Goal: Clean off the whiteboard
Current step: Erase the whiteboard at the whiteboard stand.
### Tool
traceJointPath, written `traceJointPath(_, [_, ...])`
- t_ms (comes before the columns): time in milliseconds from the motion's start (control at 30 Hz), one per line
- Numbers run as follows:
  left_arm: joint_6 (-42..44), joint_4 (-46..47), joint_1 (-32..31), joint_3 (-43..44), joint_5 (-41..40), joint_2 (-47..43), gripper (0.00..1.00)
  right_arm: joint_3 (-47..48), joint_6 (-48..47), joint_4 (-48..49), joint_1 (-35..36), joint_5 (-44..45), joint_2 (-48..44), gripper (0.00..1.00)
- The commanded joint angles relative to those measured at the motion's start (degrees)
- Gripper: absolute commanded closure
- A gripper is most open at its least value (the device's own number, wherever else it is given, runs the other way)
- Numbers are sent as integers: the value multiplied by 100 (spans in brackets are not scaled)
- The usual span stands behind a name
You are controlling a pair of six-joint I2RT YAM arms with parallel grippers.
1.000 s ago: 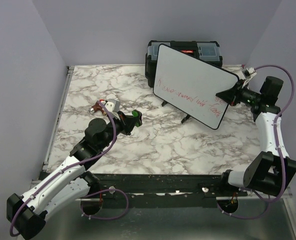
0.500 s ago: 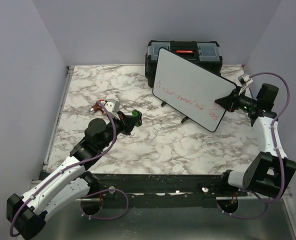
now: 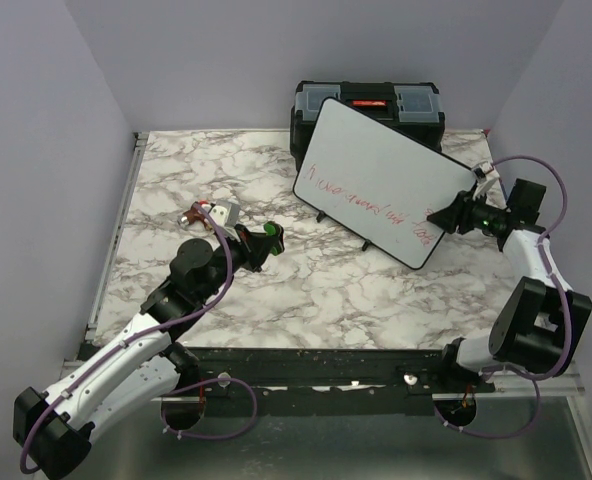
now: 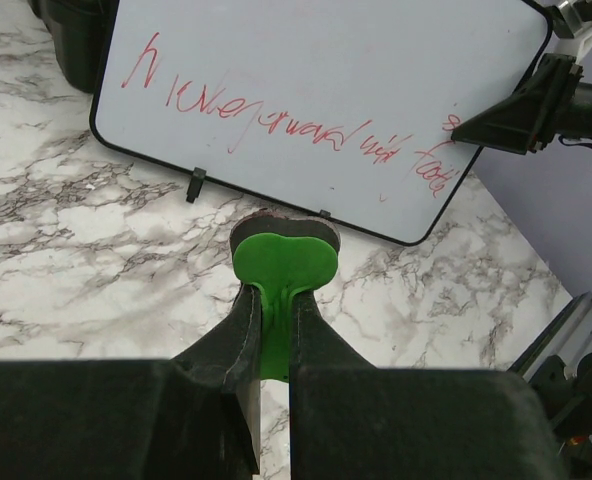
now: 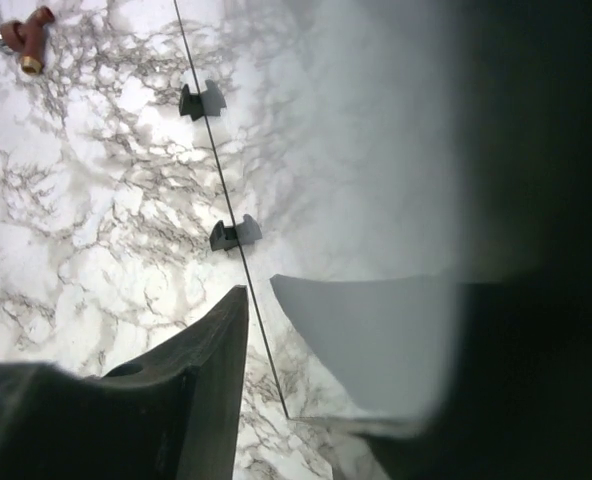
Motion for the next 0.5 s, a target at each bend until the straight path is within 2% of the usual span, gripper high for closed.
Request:
traceJointPath(0, [-43, 164, 29, -87, 140, -89, 100, 140, 146, 201, -50, -386, -71, 56])
traceJointPath(100, [-43, 182, 34, -71, 149, -58, 100, 160, 502, 635, -50, -512, -208, 48])
traceJointPath(300, [-52, 226, 36, -34, 187, 1, 100, 325, 1483, 1518, -50, -764, -38, 48])
traceJointPath(400, [-52, 229, 37, -24, 184, 12, 100, 346, 1982, 1803, -54, -965, 132, 55])
traceJointPath(467, [-52, 241, 35, -10, 189, 24, 100, 310, 2139, 1941, -52, -1008, 154, 69])
